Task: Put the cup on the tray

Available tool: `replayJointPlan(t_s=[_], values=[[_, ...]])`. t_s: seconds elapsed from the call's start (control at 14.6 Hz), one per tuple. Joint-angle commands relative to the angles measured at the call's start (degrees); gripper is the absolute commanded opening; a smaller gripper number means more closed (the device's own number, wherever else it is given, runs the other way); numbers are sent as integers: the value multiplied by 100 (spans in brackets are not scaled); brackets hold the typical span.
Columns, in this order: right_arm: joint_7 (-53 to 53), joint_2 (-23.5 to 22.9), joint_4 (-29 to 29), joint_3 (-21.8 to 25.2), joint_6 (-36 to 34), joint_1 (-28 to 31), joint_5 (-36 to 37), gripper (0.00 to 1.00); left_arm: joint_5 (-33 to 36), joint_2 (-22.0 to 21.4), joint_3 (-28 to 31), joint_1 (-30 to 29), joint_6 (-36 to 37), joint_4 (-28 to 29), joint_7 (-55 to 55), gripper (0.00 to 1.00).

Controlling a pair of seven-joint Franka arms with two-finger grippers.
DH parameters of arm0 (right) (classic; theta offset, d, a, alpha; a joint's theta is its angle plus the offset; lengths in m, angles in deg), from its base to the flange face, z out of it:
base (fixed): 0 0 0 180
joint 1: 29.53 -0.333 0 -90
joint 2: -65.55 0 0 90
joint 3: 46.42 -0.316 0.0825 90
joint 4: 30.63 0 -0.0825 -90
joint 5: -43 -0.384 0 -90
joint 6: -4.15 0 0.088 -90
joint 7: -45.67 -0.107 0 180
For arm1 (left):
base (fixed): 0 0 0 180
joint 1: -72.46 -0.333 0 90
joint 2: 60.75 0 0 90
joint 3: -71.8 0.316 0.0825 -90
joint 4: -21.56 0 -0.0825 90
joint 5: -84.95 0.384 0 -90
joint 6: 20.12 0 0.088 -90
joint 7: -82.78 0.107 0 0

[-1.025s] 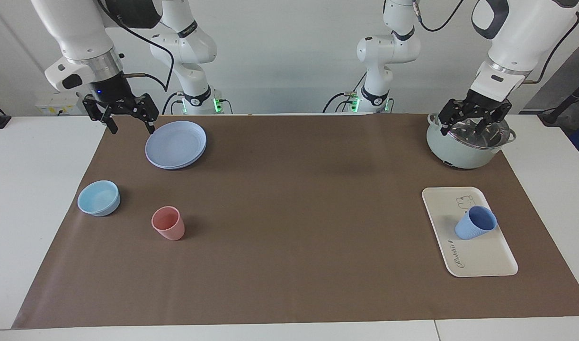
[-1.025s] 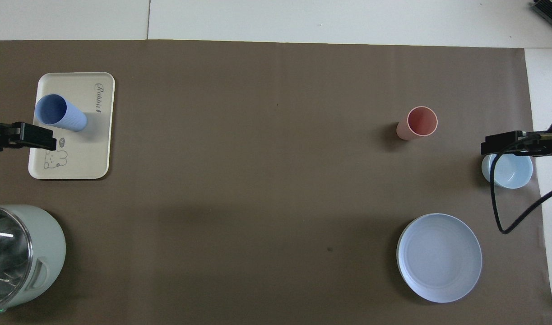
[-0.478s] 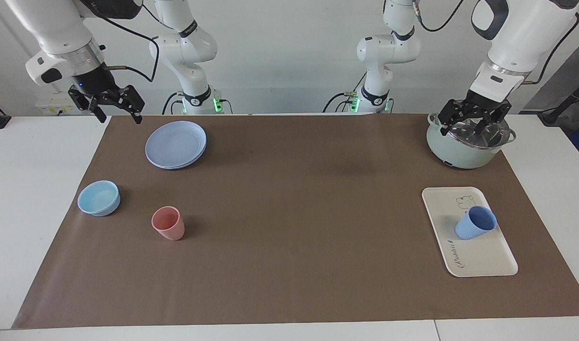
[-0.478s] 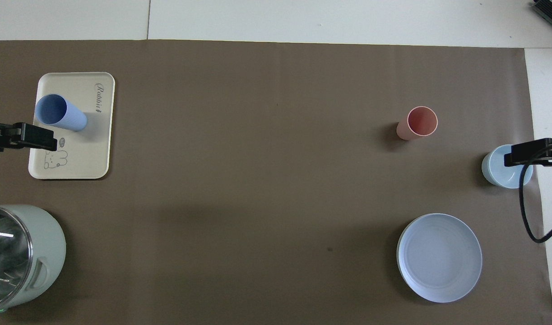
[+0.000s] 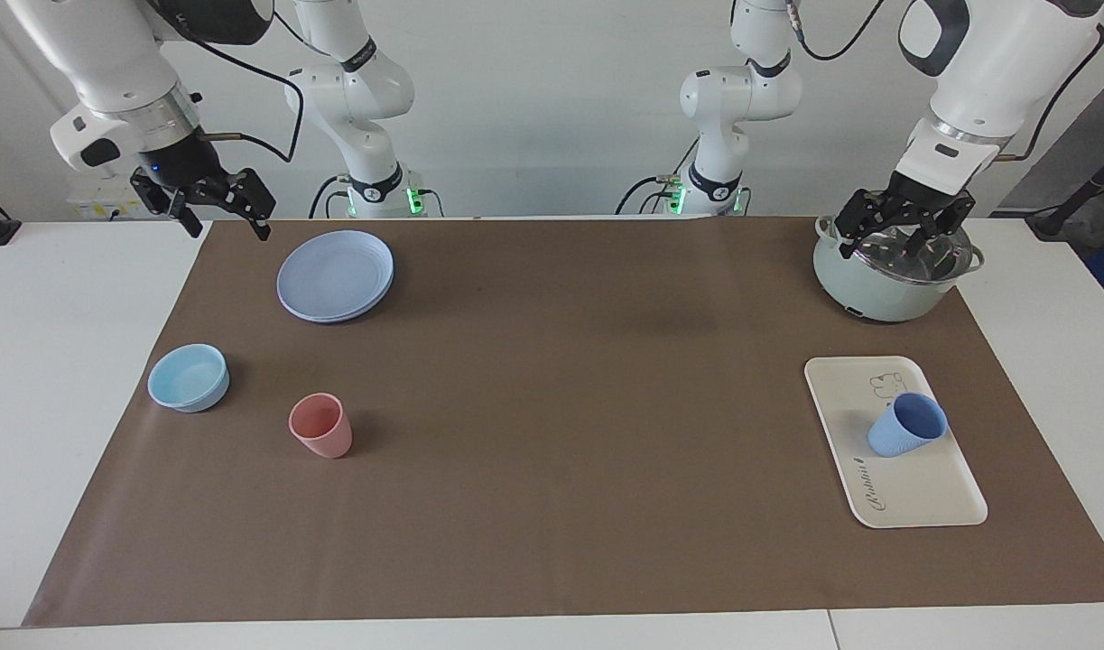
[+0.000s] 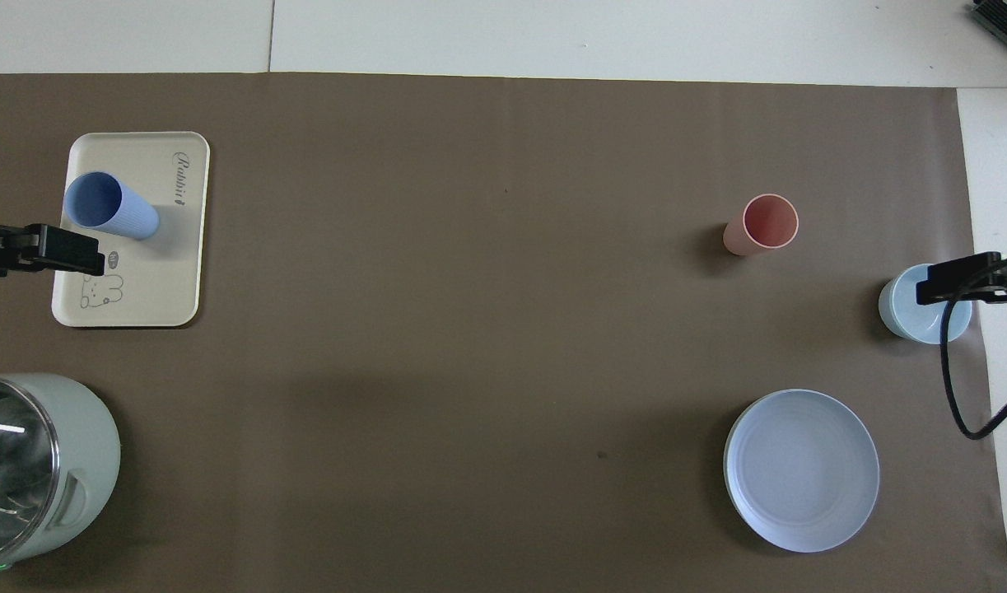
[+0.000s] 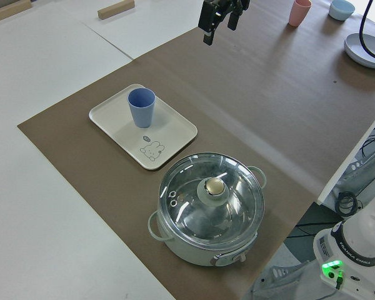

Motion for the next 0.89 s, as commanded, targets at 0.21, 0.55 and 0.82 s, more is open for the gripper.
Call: replayJointPlan(t_s=[0.21, 0.55, 0.82], values=[[-32, -14, -52, -89, -78, -79, 194, 100, -81, -53, -16, -72, -146, 147, 115, 100], [65, -5, -17, -98, -34, -88, 185, 100, -160, 174, -16, -142, -277, 24, 115, 100], [48, 12, -17, -107, -78, -96, 177, 100, -152, 920, -16, -396, -996, -170, 142, 100]])
